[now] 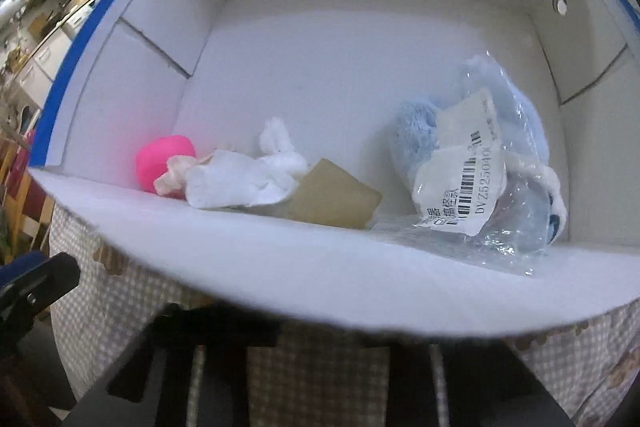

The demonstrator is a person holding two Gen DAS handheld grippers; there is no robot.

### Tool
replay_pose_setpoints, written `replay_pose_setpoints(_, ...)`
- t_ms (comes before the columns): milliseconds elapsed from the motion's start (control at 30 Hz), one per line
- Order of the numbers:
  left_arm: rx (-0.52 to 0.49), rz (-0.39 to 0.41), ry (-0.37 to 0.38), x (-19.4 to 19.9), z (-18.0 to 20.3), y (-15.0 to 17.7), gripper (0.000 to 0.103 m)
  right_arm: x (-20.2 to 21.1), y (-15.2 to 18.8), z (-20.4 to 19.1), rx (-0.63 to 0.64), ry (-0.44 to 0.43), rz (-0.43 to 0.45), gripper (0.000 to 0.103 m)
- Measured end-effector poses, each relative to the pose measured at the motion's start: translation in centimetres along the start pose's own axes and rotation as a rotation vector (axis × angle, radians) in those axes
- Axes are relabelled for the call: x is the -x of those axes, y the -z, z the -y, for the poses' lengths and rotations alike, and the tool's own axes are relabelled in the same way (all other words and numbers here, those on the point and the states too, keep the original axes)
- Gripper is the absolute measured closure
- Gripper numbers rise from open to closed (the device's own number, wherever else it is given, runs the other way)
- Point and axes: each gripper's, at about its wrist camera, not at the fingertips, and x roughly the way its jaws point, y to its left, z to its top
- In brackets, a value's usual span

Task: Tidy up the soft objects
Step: 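Grasp the brown lace scrunchie with the right gripper and lift it, then grasp the tan cup-shaped item with the left gripper while the right holds the scrunchie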

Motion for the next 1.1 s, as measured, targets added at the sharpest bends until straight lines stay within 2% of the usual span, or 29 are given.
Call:
replay_pose_setpoints(100, -0.005, -0.004, -0.005, -0.2, 0.1, 0.0, 0.035, 0.6, 0.2, -0.2, 0.011, -0.006, 0.001, 0.089)
replay_pose_setpoints(367, -0.03, -0.033, -0.007, -1.2, 1.0, 0.4, 0.035, 5.3, 1.2, 0.6, 0.014, -0.028, 0.015, 0.09)
replay_pose_setpoints(467, -0.082, -0.06, 0.009, -2.3, 2.2, 0.8, 0.035, 6.8, 1.4, 1.7, 0.001, -0.027, 0.016, 0.09)
replay_pose_setpoints(733, -0.321, -0.097, 0.117, -4.3, 7.6, 1.8, 0.035, 8.2, 2.9, 4.3, -0.054, -0.01, 0.034, 0.09)
replay_pose_setpoints(800, -0.348, -0.109, 0.127, -5.1, 8.3, 2.0, 0.036, 8.4, 3.3, 5.1, -0.085, -0.013, 0.035, 0.09)
replay_pose_setpoints(867, -0.332, -0.141, 0.136, -6.1, 8.3, 1.9, 0.036, 8.5, 3.5, 5.6, -0.11, -0.019, 0.038, 0.09)
replay_pose_setpoints(933, -0.283, -0.165, 0.145, -7.1, 7.5, 1.4, 0.043, 8.6, 3.4, 6.2, -0.135, -0.044, 0.043, 0.09)
replay_pose_setpoints(1000, -0.25, -0.155, 0.15, -7.3, 6.7, 0.9, 0.071, 8.7, 3.4, 6.4, -0.139, -0.046, 0.042, 0.09)
replay_pose_setpoints(1067, -0.207, -0.161, 0.18, -7.3, 5.7, 0.3, 0.087, 8.6, 3.5, 6.3, -0.134, -0.047, 0.039, 0.09)
replay_pose_setpoints(1100, -0.167, -0.17, 0.211, -7.3, 4.9, -0.1, 0.09, 8.6, 3.5, 6.3, -0.133, -0.049, 0.038, 0.09)
